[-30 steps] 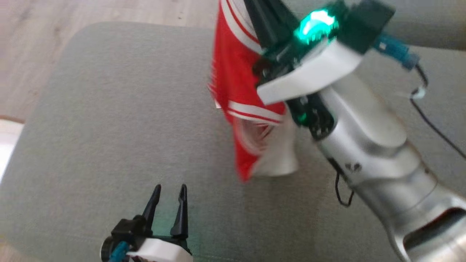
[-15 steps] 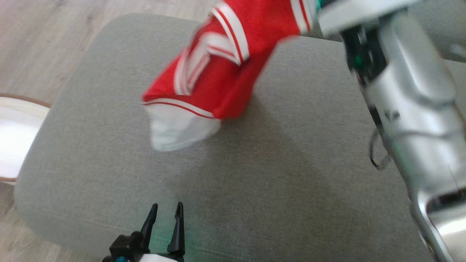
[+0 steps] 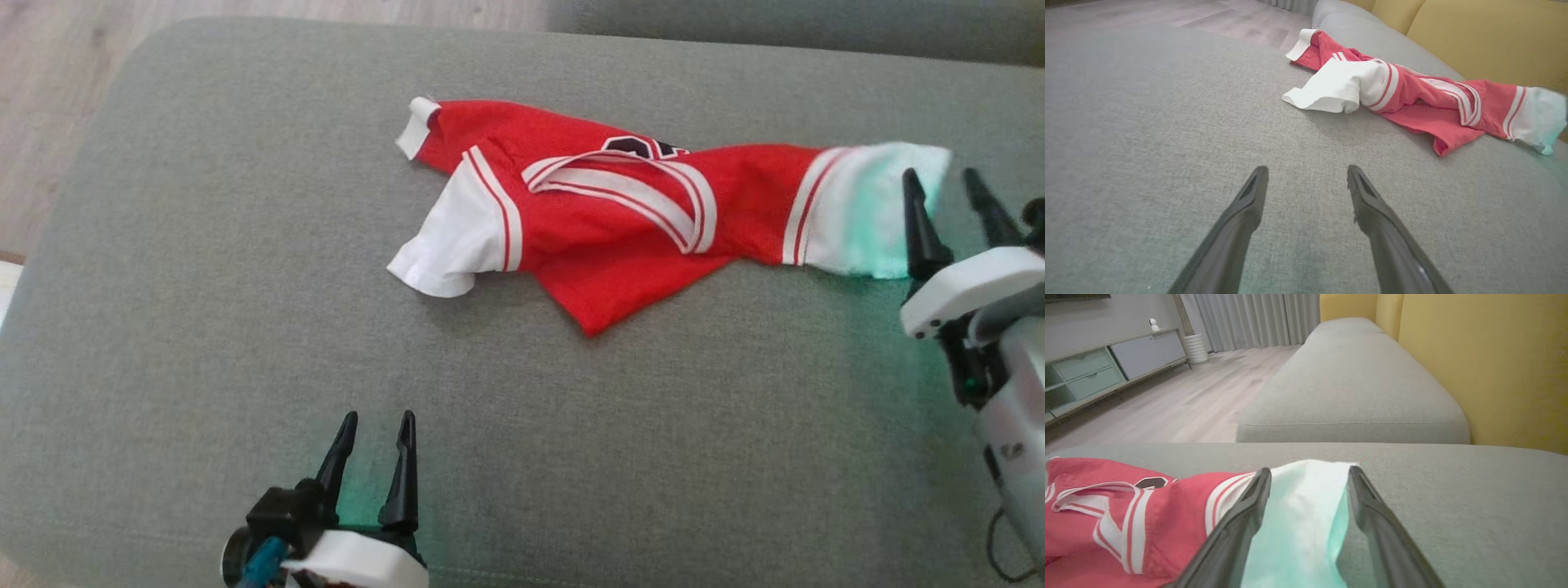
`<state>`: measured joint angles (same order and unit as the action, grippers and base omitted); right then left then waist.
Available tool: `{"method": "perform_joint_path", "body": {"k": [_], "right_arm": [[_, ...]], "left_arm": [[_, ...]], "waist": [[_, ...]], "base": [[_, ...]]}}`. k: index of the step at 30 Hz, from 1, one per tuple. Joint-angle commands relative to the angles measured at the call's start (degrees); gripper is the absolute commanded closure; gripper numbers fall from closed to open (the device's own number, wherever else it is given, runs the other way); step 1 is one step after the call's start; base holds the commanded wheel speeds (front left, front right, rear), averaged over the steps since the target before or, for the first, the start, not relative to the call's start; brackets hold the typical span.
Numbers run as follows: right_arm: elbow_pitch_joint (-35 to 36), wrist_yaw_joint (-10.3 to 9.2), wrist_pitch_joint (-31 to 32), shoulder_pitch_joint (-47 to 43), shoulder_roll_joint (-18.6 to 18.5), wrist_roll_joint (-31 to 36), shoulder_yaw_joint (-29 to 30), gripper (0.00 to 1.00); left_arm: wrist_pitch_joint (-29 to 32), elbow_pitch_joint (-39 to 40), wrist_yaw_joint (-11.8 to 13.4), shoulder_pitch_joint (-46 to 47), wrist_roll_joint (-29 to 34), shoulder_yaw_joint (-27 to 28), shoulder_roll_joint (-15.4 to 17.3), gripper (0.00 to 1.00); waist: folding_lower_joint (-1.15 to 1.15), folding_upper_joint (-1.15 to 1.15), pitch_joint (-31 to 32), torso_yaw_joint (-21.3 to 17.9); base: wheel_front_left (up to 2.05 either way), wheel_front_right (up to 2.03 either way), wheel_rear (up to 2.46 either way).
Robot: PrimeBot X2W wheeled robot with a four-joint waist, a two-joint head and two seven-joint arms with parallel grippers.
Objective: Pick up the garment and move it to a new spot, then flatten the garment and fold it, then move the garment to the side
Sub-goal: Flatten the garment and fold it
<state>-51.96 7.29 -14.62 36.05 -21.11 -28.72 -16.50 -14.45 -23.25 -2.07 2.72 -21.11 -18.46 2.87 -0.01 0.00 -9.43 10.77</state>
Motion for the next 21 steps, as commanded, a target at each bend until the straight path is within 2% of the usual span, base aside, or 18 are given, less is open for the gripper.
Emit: {"method": "perform_joint_path", "body": {"k": [1,3,6,10,11,14,17,21], "right_arm": [[0.92,0.20,-0.38,2.00,-1.26,1.42,0.33,0.00],[0.92,0.20,-0.38,2.54,-0.88,4.44,2.22,0.00],[4.21,0.20,-0.38,1.87,1.93,8.02,4.29,0.00],[9.24,0.20,-0.38,-0.66,7.05,10.66,1.78,0.00],[9.24,0.20,-0.38,-0.66,7.05,10.66,1.78,0.00],[11.51,0.20,-0.38,-1.89,10.33,10.14,-4.12,0.00],[11.30,0.20,0.03,-1.86,11.69,9.39,-11.57,0.00],[8.64,0.20,2.91,-0.61,13.36,5.92,-16.42,0.00]], "left_arm": [[-0.55,1.40,-0.11,1.58,0.30,1.97,0.01,0.00],[-0.55,1.49,0.00,1.65,0.17,1.86,0.01,0.00],[-0.55,1.37,-0.13,1.68,-0.02,1.65,0.01,0.00],[-0.55,1.16,-0.21,1.52,-0.30,1.24,0.01,0.00],[-0.55,1.16,-0.21,1.52,-0.30,1.24,0.01,0.00],[-0.55,1.08,-0.19,1.60,-0.55,0.69,0.01,0.00],[-0.55,1.14,-0.15,1.60,-1.04,0.07,0.01,0.00],[-0.55,1.17,0.09,1.16,-1.74,-0.57,0.01,0.00]], "waist": [[0.01,0.00,-0.23,-0.43],[0.01,0.00,-0.28,-0.64],[0.01,0.00,-0.11,-0.49],[0.01,0.00,0.13,0.33],[0.01,0.00,0.13,0.33],[0.01,0.00,0.13,1.78],[0.01,0.00,-0.02,3.72],[0.01,0.00,-0.37,6.22]], "base": [[0.00,0.00,0.00],[0.00,0.00,0.00],[0.00,0.00,0.00],[0.00,0.00,0.00],[0.00,0.00,0.00],[0.00,0.00,0.00],[0.00,0.00,0.00],[0.00,0.00,0.00]]}}
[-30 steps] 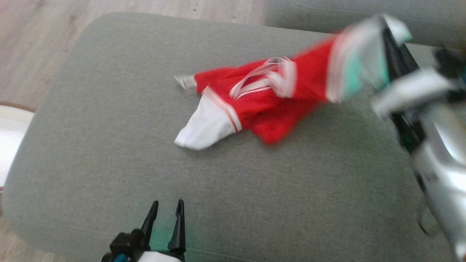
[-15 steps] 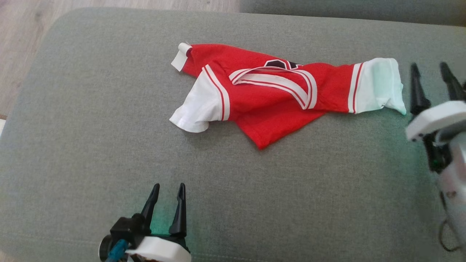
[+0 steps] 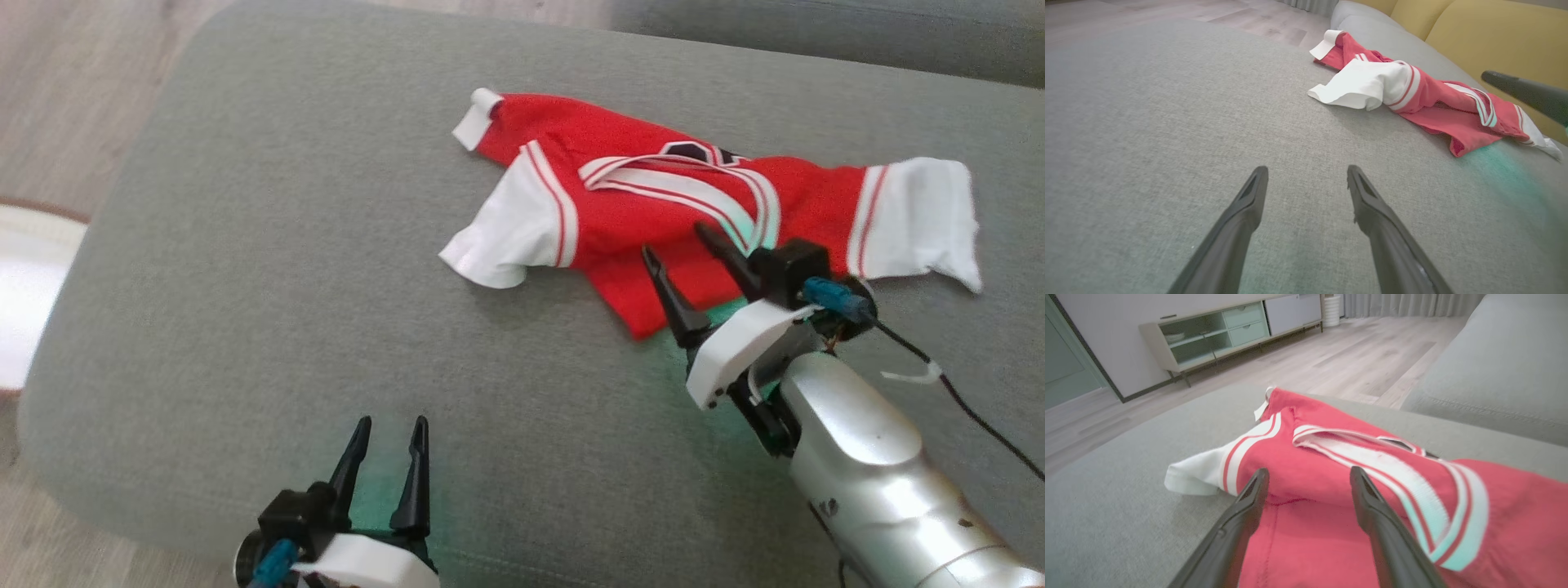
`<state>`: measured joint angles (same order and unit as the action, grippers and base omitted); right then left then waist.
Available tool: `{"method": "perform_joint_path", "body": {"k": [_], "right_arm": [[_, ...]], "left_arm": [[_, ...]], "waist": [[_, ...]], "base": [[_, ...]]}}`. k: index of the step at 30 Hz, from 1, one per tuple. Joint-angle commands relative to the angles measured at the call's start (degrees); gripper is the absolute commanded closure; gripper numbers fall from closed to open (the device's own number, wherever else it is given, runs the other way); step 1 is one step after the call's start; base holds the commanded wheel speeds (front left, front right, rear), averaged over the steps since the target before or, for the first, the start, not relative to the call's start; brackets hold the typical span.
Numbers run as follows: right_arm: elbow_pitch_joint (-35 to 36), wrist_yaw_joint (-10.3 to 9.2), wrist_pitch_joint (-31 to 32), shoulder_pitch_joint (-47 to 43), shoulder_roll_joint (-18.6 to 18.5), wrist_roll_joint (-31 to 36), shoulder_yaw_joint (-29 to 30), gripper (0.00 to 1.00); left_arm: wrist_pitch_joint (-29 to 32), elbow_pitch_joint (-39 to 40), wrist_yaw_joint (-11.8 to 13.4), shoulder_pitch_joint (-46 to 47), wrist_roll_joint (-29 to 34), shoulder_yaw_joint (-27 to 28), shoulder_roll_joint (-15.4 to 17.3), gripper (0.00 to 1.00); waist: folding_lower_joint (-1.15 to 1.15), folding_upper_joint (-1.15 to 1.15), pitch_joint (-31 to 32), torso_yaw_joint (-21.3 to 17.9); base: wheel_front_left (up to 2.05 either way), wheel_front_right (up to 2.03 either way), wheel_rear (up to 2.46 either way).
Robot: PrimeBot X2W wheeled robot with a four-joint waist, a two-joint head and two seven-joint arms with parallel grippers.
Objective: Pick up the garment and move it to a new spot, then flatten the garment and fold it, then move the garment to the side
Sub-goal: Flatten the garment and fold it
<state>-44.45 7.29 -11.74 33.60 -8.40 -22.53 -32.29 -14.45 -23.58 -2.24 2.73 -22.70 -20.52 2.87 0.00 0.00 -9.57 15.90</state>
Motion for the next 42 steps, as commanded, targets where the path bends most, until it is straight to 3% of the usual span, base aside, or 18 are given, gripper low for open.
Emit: {"method": "perform_joint_path", "body": {"k": [1,7,15,40,41,42], "right_arm": [[0.13,0.20,0.58,2.30,0.66,-0.65,-1.03,0.00],[-7.32,0.20,-0.27,3.96,-0.90,1.83,1.25,0.00],[-13.49,0.20,-2.60,3.33,-3.26,8.60,8.18,0.00],[-13.26,0.20,-3.25,4.43,2.35,23.19,22.95,0.00],[-13.23,0.20,-3.25,4.35,2.58,23.76,23.48,0.07],[-13.15,0.20,-3.25,4.26,2.81,24.28,23.93,0.20]], "left_arm": [[-0.55,1.51,0.29,1.01,-0.31,1.35,0.01,0.00],[-0.55,1.73,0.54,0.02,-0.90,1.31,0.01,0.00],[-0.55,2.61,0.86,0.16,-1.53,1.52,0.00,0.00],[-0.55,2.48,1.12,1.44,-4.28,0.46,0.00,0.00],[-0.55,2.49,1.11,1.55,-4.38,0.39,0.00,0.00],[-0.55,2.55,1.10,1.68,-4.46,0.35,0.00,0.00]], "waist": [[0.00,0.00,-0.35,1.72],[0.00,0.00,-0.70,3.41],[0.00,0.00,-1.53,1.34],[0.00,0.00,-3.76,2.09],[0.00,0.00,-3.82,2.07],[0.00,0.00,-3.89,2.03]], "base": [[0.00,0.00,0.00],[0.00,0.00,0.00],[0.00,0.00,0.00],[0.00,0.00,0.00],[0.00,0.00,0.00],[0.00,0.00,0.00]]}}
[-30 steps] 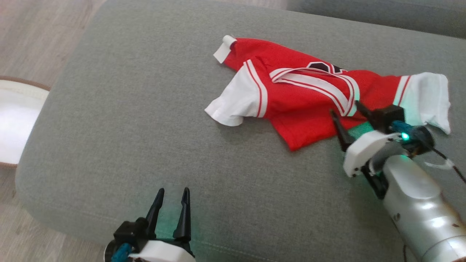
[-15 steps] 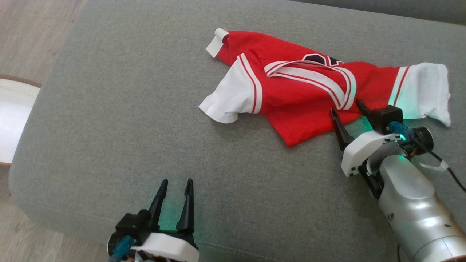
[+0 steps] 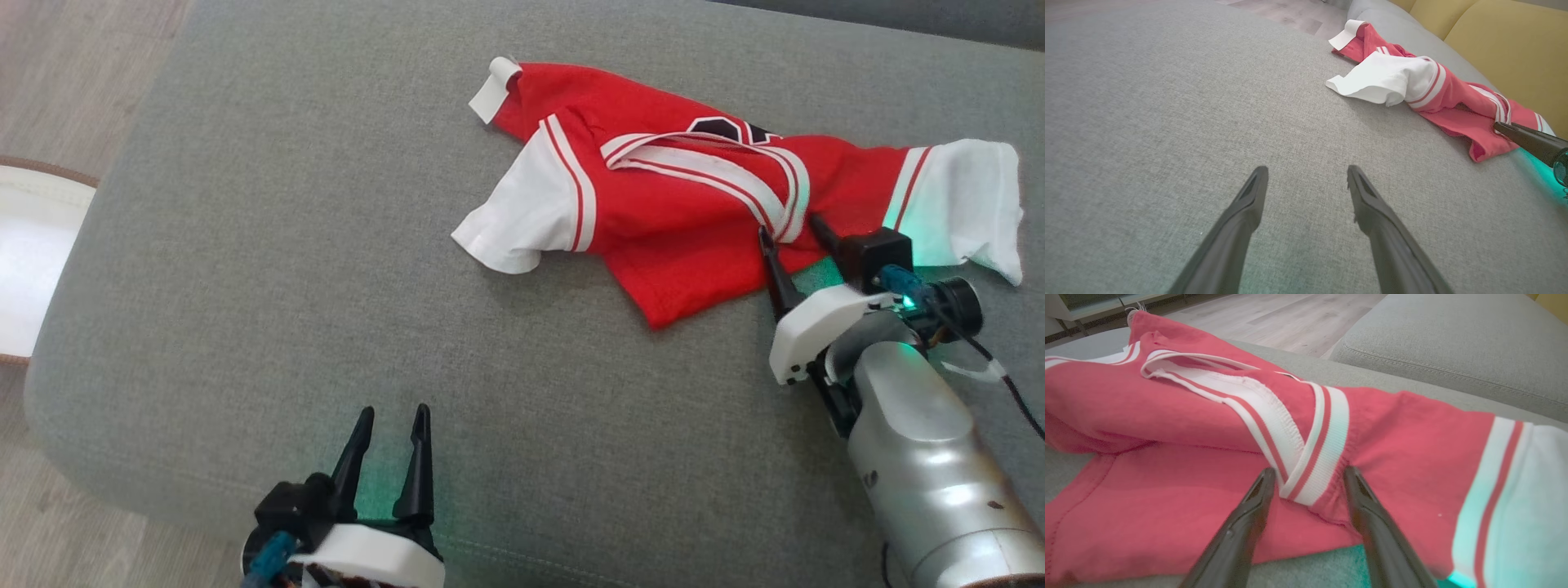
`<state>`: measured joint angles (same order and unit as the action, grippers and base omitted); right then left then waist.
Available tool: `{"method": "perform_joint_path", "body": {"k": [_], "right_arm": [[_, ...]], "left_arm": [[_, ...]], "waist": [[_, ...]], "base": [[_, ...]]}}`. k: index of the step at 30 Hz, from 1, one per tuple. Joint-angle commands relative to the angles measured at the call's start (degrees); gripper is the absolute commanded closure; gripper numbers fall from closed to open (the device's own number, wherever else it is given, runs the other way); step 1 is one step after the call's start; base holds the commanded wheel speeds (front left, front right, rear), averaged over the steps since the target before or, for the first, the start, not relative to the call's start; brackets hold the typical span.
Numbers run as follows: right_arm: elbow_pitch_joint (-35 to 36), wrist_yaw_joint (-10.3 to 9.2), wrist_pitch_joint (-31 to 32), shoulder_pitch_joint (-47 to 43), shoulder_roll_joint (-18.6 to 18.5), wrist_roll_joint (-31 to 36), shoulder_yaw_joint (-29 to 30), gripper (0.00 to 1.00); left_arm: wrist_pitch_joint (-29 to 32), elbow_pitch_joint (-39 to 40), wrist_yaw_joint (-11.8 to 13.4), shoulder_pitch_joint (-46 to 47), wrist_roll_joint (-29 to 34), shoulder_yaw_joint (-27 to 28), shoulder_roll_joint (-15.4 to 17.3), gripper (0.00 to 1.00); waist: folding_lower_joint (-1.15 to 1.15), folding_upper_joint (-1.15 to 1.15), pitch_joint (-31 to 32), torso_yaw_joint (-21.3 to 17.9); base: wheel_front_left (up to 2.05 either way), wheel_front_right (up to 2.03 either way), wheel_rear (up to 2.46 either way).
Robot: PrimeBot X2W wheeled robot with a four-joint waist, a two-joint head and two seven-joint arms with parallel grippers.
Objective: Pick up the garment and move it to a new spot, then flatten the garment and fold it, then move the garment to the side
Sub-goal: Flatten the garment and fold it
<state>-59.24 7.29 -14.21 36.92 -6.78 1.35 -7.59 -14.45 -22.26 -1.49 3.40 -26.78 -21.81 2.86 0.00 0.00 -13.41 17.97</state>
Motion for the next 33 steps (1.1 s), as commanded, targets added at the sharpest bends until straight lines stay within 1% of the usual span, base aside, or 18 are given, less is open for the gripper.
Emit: {"method": "perform_joint_path", "body": {"k": [1,2,3,4,8,11,14,16,18,21,24,25,26,27,28,29,31,33], "right_arm": [[1.78,0.20,-0.78,0.82,1.41,0.87,-0.40,0.51],[1.97,0.20,-0.78,0.68,1.60,1.29,-0.13,0.64],[2.12,0.20,-0.78,0.49,1.78,1.56,0.14,0.88],[2.30,0.20,-0.78,0.27,1.92,1.76,0.38,1.00],[2.93,0.20,-0.78,-0.43,2.22,2.07,1.20,1.00],[4.78,0.20,-0.78,-1.06,2.13,1.77,1.71,1.00],[7.67,0.20,-0.78,-2.39,1.09,0.76,1.87,1.00],[9.95,0.20,-0.78,-3.62,-0.52,-0.32,1.62,1.00],[11.88,0.20,-0.78,-4.87,-3.31,-1.44,1.62,1.00],[13.83,0.20,-0.62,-6.00,-8.95,-3.04,2.29,1.00],[15.10,0.20,1.30,-6.20,-14.87,-4.25,2.90,1.00],[15.91,0.20,2.71,-5.92,-18.45,-4.17,2.63,1.00],[16.23,0.20,3.40,-5.63,-20.13,-4.06,2.80,1.00],[16.28,0.20,4.15,-5.36,-21.57,-3.90,3.18,0.84],[16.11,0.20,4.94,-5.11,-22.84,-3.65,3.57,0.55],[15.59,0.20,5.87,-4.86,-23.86,-3.53,4.22,0.00],[14.19,0.20,7.75,-4.35,-24.56,-3.83,5.65,0.00],[14.14,0.20,7.30,-3.63,-23.94,-4.31,6.60,0.00]], "left_arm": [[-0.55,1.32,0.34,1.11,-0.41,1.62,0.02,0.00],[-0.55,1.39,0.36,1.15,-0.40,1.61,0.02,0.00],[-0.55,1.46,0.36,1.17,-0.39,1.63,0.02,0.00],[-0.55,1.48,0.34,1.16,-0.36,1.66,0.02,0.00],[-0.55,1.35,0.27,0.99,-0.19,1.96,0.02,0.00],[-0.55,1.33,0.21,0.77,0.03,2.28,0.02,0.00],[-0.55,1.29,0.09,0.35,0.32,2.79,0.02,0.00],[-0.55,1.20,0.02,-0.10,0.61,3.24,0.02,0.00],[-0.55,1.14,-0.11,-0.61,0.94,3.69,0.02,0.00],[-0.55,0.93,-0.40,-1.29,1.43,4.26,0.02,0.00],[-0.55,0.88,-0.60,-1.70,1.76,4.48,0.02,0.00],[-0.55,0.83,-0.83,-1.67,2.05,4.33,0.02,0.00],[-0.55,0.84,-0.90,-1.61,2.17,4.23,0.02,0.00],[-0.55,0.81,-0.96,-1.47,2.29,4.13,0.02,0.00],[-0.55,0.77,-1.01,-1.28,2.35,4.08,0.02,0.00],[-0.55,0.67,-1.11,-1.05,2.45,3.95,0.02,0.00],[-0.55,0.52,-1.31,-0.70,2.71,3.69,0.02,0.00],[-0.55,0.39,-1.44,-0.60,2.91,3.65,0.02,0.00]], "waist": [[0.00,0.00,-0.07,-0.10],[0.00,0.00,-0.11,-0.18],[0.00,0.00,-0.12,-0.28],[0.00,0.00,-0.08,-0.38],[0.00,0.00,0.28,-0.91],[0.00,0.00,0.89,-1.49],[0.00,0.00,2.00,-2.45],[0.00,0.00,2.98,-3.33],[0.00,0.00,4.03,-4.29],[0.00,0.00,5.34,-5.67],[0.00,0.00,6.01,-6.88],[0.00,0.00,6.03,-7.31],[0.00,0.00,5.88,-7.49],[0.00,0.00,5.73,-7.58],[0.00,0.00,5.49,-7.61],[0.00,0.00,5.24,-7.60],[0.00,0.00,4.93,-7.48],[0.00,0.00,4.82,-7.44]], "base": [[0.00,0.00,0.00],[0.00,0.00,0.00],[0.00,0.00,0.00],[0.00,0.00,0.00],[0.00,0.00,0.00],[0.00,0.00,0.00],[0.00,0.00,0.00],[0.00,0.00,0.00],[0.00,0.00,0.00],[0.00,0.00,0.00],[0.00,0.00,0.00],[0.00,0.00,0.00],[0.00,0.00,0.00],[0.00,0.00,0.00],[0.00,0.00,0.00],[0.00,0.00,0.00],[0.00,0.00,0.00],[0.00,0.00,0.00]]}}
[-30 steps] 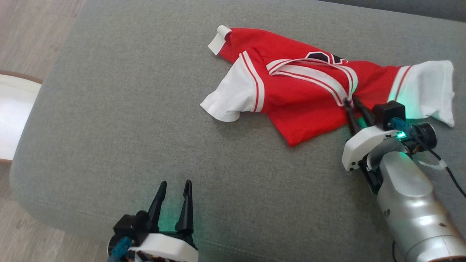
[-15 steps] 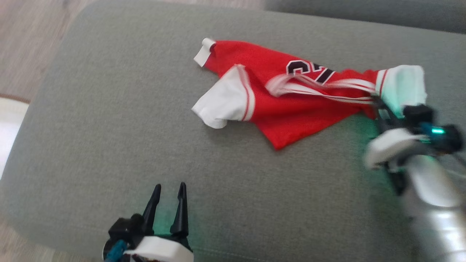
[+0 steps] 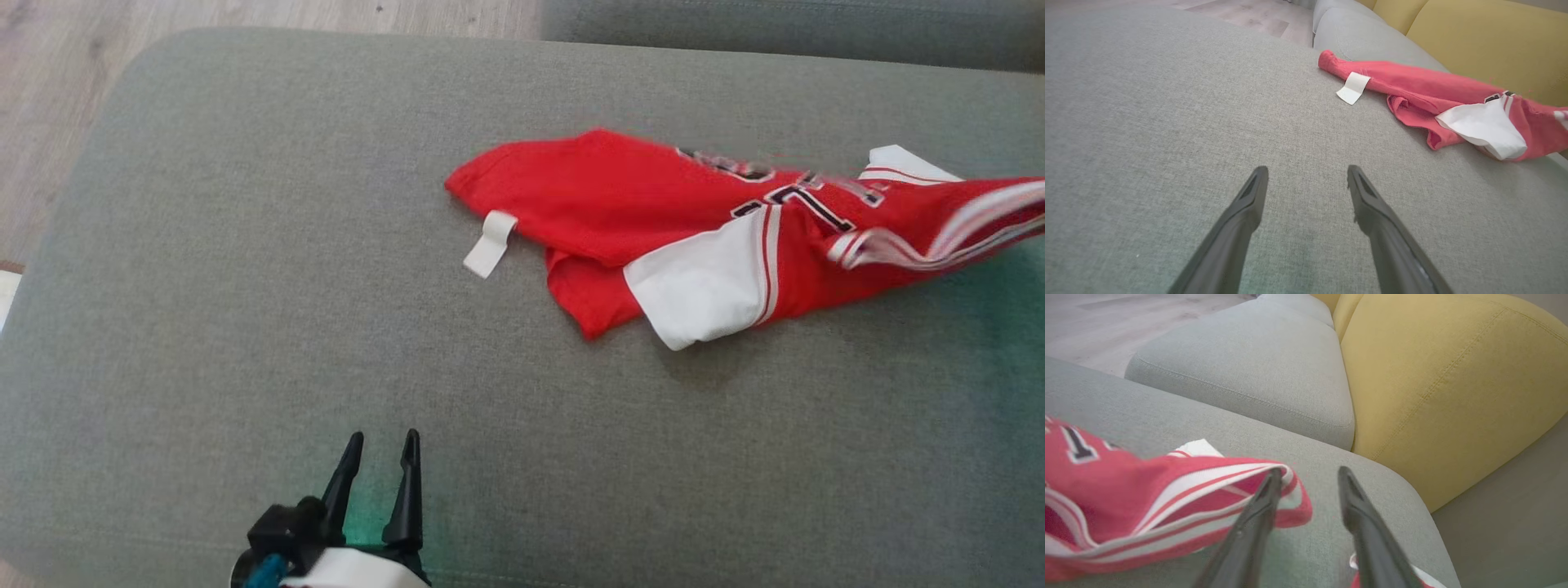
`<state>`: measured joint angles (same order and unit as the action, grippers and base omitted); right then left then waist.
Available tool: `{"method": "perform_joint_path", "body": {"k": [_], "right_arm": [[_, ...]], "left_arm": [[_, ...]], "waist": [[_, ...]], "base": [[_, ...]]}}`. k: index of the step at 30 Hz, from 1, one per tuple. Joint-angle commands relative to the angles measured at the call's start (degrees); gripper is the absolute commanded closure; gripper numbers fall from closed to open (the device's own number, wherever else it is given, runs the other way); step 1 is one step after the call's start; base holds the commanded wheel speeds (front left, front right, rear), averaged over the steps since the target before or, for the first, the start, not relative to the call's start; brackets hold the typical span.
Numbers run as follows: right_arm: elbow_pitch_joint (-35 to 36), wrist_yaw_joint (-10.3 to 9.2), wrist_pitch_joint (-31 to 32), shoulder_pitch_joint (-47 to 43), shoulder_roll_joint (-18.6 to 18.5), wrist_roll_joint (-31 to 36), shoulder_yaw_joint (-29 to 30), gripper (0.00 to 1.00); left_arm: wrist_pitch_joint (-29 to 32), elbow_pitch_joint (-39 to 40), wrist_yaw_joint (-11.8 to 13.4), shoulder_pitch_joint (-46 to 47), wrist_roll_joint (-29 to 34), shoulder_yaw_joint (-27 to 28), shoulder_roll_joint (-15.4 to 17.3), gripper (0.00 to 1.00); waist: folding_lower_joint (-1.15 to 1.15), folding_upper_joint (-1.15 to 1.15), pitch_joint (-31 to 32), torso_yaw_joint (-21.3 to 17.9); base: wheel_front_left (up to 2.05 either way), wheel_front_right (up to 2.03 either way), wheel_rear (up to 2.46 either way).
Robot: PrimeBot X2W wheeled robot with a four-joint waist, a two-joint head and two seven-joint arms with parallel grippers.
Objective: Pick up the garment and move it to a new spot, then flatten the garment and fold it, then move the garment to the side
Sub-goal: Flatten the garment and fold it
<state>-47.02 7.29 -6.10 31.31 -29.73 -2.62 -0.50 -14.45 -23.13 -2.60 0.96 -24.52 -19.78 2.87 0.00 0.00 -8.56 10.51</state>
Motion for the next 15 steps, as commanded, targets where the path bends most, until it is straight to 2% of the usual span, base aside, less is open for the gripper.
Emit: {"method": "perform_joint_path", "body": {"k": [1,3,6,11,15], "right_arm": [[2.30,0.20,-1.58,2.26,-0.09,-0.51,-0.27,0.00],[2.61,0.20,-2.13,2.32,1.10,-0.46,-0.05,0.00],[4.48,0.20,-4.10,1.64,6.57,-1.47,-1.48,0.00],[7.48,0.20,-5.51,-0.92,13.61,-5.93,-9.06,0.00],[7.40,0.20,-3.91,-1.78,16.43,-8.96,-14.37,0.00]], "left_arm": [[-0.55,1.18,-0.37,1.80,0.75,1.70,0.00,0.00],[-0.55,1.04,-0.37,1.68,0.89,1.83,0.00,0.00],[-0.55,0.70,-0.45,1.30,1.16,2.12,0.00,0.00],[-0.55,0.61,-0.51,1.38,1.22,1.69,0.00,0.00],[-0.55,0.63,-0.57,1.71,1.13,0.96,0.00,0.00]], "waist": [[0.00,0.00,-0.01,-0.03],[0.00,0.00,0.07,-0.15],[0.00,0.00,0.44,-0.44],[0.00,0.00,0.72,-0.47],[0.00,0.00,0.66,0.11]], "base": [[0.00,0.00,0.00],[0.00,0.00,0.00],[0.00,0.00,0.00],[0.00,0.00,0.00],[0.00,0.00,0.00]]}}
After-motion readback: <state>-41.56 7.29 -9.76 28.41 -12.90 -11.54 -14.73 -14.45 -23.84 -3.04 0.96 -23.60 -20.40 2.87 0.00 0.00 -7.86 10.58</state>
